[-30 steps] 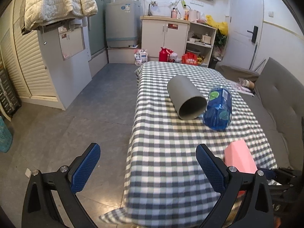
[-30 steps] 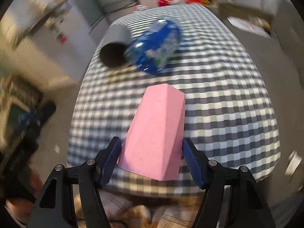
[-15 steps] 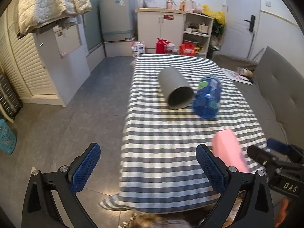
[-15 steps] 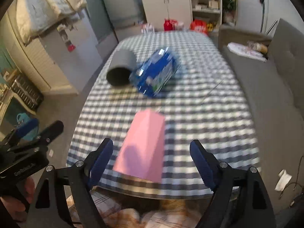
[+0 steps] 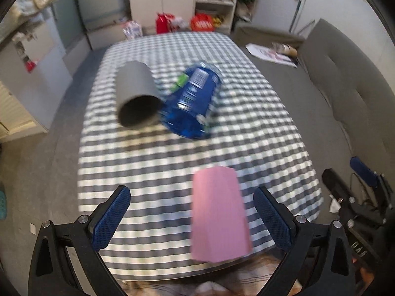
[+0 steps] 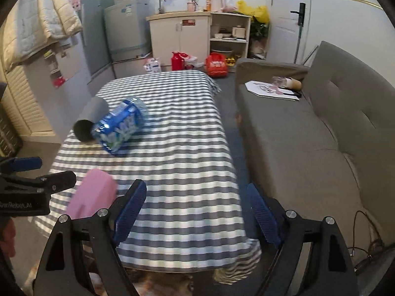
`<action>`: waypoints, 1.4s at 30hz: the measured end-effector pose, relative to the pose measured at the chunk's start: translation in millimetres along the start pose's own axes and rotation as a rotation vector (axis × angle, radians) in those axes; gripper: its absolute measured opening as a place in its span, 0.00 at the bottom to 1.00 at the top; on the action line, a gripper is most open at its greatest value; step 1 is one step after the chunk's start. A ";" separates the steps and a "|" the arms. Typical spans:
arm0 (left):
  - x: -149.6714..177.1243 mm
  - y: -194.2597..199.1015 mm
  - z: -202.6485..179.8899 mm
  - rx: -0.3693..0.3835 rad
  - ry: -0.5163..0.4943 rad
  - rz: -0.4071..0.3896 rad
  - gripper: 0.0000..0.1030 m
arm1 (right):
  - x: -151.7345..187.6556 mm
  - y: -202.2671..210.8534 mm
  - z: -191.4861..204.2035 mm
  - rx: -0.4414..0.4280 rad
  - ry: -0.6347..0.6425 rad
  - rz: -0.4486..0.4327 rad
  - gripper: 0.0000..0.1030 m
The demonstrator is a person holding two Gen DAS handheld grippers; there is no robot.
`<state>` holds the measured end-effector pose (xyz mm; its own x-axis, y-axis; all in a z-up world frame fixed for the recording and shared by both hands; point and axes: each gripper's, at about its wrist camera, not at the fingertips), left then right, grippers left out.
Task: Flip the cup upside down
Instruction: 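Lift the pink cup with the right gripper while the left gripper closes on it, then rotate the pink cup with the left gripper so its open end faces down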
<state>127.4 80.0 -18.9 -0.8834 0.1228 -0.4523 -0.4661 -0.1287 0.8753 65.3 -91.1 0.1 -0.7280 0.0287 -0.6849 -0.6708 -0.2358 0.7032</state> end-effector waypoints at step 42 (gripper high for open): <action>-13.2 -0.5 -9.7 0.052 -0.008 -0.201 0.54 | 17.7 -19.0 -18.4 -0.003 -0.078 0.034 0.81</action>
Point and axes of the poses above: each gripper's, at about its wrist camera, not at the fingertips, and y roughly against the way its jaws point, z to its left, x to its underside, and after that the axes turned 15 degrees about -x, right-handed
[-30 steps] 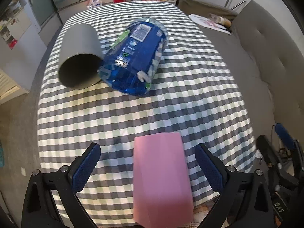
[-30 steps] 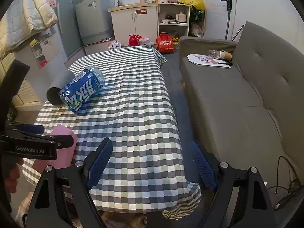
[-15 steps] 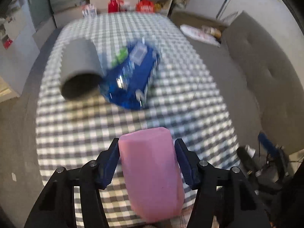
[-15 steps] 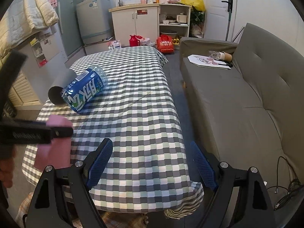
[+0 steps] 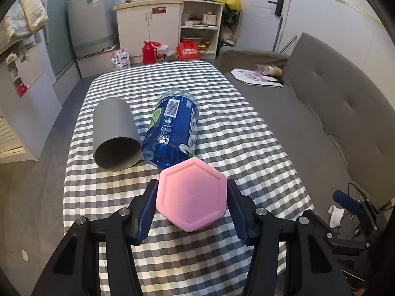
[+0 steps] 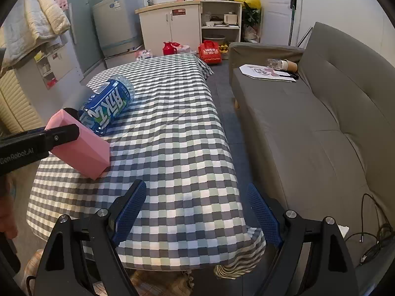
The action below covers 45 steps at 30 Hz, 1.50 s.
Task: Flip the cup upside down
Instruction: 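Rotate the pink cup with the left gripper so its open end faces down, then lower the pink cup onto the table and open the left gripper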
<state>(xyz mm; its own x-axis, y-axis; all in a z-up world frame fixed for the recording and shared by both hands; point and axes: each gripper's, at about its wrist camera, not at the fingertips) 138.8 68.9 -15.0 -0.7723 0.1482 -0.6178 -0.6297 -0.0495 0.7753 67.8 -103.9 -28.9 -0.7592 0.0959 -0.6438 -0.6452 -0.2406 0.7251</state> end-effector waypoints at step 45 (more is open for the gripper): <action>78.3 -36.6 -32.9 -0.033 -0.082 0.031 0.83 | 7.2 5.9 2.8 -0.023 -0.024 -0.003 0.81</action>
Point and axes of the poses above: each gripper's, at about its wrist camera, not at the fingertips, and y roughly against the way its jaws point, z to its left, x to its underside, and after that the axes turned 15 degrees about -x, right-handed
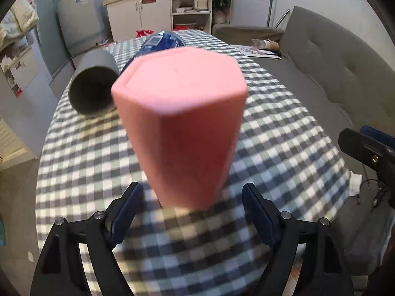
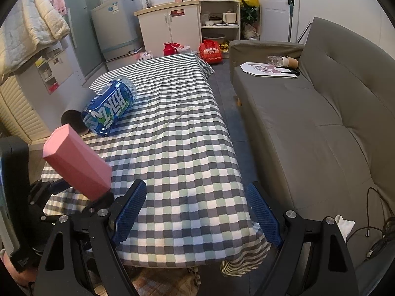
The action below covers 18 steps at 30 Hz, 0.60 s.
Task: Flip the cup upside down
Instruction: 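Lower the pink cup onto the table and open the left gripper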
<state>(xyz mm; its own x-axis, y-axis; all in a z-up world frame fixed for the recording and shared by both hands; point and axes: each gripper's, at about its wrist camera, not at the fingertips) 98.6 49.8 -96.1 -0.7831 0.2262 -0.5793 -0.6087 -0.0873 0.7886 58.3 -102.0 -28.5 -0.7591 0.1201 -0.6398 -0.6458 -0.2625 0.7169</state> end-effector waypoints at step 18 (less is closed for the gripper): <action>31.4 127.0 61.3 0.027 0.190 -0.129 0.83 | 1.9 117.5 52.8 -0.063 0.129 -0.160 0.87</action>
Point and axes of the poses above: each gripper's, at about its wrist camera, not at the fingertips, and y roughly against the way its jaws point, z to its left, x to its underside, and after that the axes turned 15 degrees about -x, right-handed
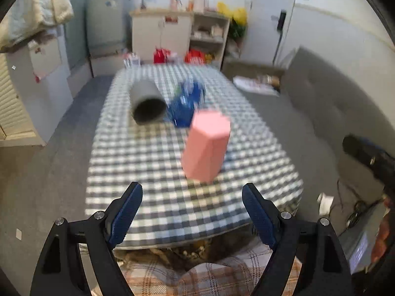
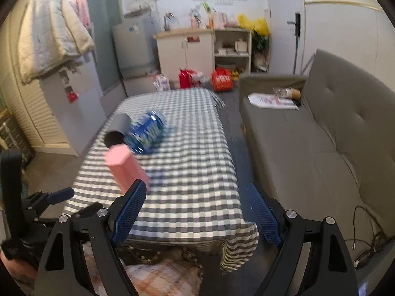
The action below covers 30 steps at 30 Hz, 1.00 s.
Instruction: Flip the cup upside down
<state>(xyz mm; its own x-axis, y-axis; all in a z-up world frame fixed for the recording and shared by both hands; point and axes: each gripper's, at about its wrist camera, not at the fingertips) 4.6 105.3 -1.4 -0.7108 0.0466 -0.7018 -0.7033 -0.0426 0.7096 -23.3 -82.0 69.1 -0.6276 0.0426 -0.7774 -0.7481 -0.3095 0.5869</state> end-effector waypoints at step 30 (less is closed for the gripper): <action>55.6 48.4 50.1 -0.214 0.091 -0.420 1.00 | 62.7 -28.4 54.9 0.008 0.093 -0.240 1.00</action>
<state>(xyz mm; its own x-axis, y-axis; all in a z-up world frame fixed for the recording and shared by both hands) -68.8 155.9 -3.0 -0.3553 0.0168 -0.9346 -0.9081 -0.2434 0.3409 -53.2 -18.4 16.2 -0.4099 0.0259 -0.9118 -0.8751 -0.2932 0.3851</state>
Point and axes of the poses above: each gripper's, at about its wrist camera, not at the fingertips, and y roughly against the way its jaws point, z to its left, x to its underside, and after that the axes turned 15 degrees about -x, right-handed
